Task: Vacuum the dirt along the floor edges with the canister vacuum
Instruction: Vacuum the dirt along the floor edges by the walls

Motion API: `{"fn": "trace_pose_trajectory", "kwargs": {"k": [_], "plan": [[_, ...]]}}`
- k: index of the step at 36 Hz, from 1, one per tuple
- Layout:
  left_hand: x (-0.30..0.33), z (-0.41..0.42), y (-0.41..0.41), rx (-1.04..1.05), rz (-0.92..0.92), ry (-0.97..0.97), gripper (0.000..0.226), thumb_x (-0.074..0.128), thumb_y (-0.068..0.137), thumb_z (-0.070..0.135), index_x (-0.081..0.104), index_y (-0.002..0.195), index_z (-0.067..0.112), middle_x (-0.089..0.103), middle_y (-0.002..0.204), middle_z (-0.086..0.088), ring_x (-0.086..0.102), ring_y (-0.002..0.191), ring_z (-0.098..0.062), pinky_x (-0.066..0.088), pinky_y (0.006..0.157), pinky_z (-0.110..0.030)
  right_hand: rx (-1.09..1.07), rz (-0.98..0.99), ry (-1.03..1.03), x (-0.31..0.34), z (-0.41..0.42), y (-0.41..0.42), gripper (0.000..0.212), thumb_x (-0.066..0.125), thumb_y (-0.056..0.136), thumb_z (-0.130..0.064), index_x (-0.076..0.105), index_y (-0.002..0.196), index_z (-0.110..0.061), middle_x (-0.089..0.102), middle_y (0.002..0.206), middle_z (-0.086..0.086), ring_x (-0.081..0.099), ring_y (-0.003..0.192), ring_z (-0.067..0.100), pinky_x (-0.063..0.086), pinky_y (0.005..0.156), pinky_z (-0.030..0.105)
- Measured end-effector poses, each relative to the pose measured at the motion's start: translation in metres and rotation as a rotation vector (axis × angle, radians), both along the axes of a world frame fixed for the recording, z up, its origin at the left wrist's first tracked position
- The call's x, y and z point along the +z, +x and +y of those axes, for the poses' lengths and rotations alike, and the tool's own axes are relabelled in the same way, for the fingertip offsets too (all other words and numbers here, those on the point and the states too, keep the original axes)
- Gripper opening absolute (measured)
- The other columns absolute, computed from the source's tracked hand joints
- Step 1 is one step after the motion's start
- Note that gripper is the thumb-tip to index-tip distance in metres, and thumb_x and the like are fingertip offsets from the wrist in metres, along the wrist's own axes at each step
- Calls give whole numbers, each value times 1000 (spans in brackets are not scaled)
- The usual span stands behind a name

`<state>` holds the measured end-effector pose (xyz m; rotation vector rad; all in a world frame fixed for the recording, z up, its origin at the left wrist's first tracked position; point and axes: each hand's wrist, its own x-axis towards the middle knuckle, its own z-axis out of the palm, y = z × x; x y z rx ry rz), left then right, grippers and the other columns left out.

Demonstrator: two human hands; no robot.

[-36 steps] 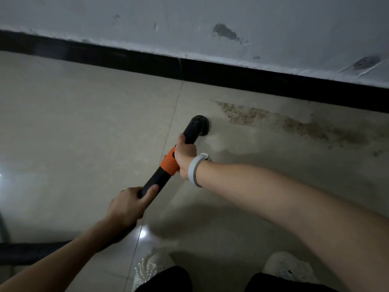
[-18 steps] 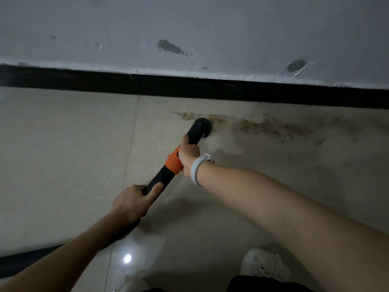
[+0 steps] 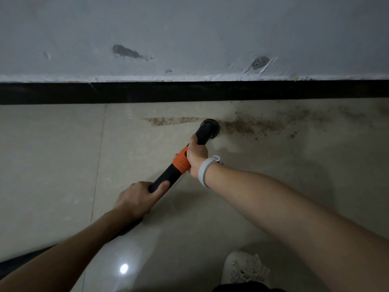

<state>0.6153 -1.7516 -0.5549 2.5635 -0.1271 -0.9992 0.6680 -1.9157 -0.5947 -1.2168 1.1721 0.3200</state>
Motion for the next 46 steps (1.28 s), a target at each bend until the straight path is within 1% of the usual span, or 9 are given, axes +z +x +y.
{"fn": "trace_pose_trajectory", "kwargs": {"k": [6, 9, 18, 22, 28, 32, 37, 40, 46], "plan": [[-2, -22, 4, -73, 15, 1, 52, 36, 90, 66, 58, 74, 22, 65, 63, 0, 65, 63, -17, 50, 65, -28, -64, 4, 9, -1, -30, -10, 58, 36, 99, -54, 52, 122, -3, 67, 74, 7, 69, 83, 25, 54, 93, 43], [-4, -34, 6, -108, 21, -5, 52, 36, 89, 68, 58, 75, 23, 65, 65, 1, 64, 64, -17, 46, 61, -26, -87, 0, 6, 5, -46, -16, 56, 36, 101, -50, 52, 123, -1, 64, 59, 5, 67, 65, 21, 55, 91, 41], [2, -48, 14, -127, -31, -33, 55, 31, 87, 71, 57, 74, 25, 63, 60, 3, 62, 61, -14, 44, 59, -25, -92, -17, -25, 28, -59, -10, 49, 36, 102, -48, 49, 120, -4, 63, 72, 8, 65, 65, 19, 55, 90, 40], [6, -20, 9, -28, -71, -50, 58, 31, 88, 69, 58, 71, 21, 65, 61, 1, 64, 59, -16, 50, 65, -29, 2, -35, -22, 36, -25, 5, 48, 39, 100, -51, 47, 120, -9, 66, 83, 9, 69, 81, 24, 54, 93, 43], [6, 45, 4, 183, -85, -88, 68, 31, 83, 76, 56, 62, 16, 66, 54, -3, 64, 53, -18, 51, 66, -31, 143, -40, -119, 26, 59, 33, 62, 39, 92, -60, 51, 123, -7, 65, 115, 16, 63, 103, 35, 47, 98, 49], [8, 80, 2, 293, -109, -87, 62, 37, 91, 63, 57, 61, 13, 67, 54, -5, 66, 57, -23, 51, 67, -32, 237, -32, -135, 34, 104, 41, 66, 37, 92, -61, 50, 127, -6, 61, 121, 17, 59, 111, 37, 43, 102, 49], [6, 111, 2, 413, -101, -140, 73, 34, 77, 76, 59, 59, 9, 66, 51, -7, 64, 51, -24, 51, 64, -34, 354, -37, -120, 33, 143, 55, 72, 34, 89, -65, 48, 128, -6, 62, 122, 16, 60, 110, 36, 43, 102, 49], [4, 122, 4, 490, -100, -186, 78, 37, 77, 76, 63, 62, 4, 66, 51, -10, 65, 52, -29, 53, 64, -37, 410, -52, -98, 46, 156, 61, 66, 35, 95, -57, 47, 130, -2, 61, 122, 18, 60, 111, 36, 43, 102, 46], [7, 127, 10, 501, -93, -192, 71, 38, 94, 57, 64, 61, 0, 66, 52, -14, 65, 53, -32, 52, 63, -35, 497, -52, -119, 51, 160, 71, 63, 34, 99, -50, 44, 134, 2, 56, 130, 20, 54, 119, 35, 40, 105, 44]]}}
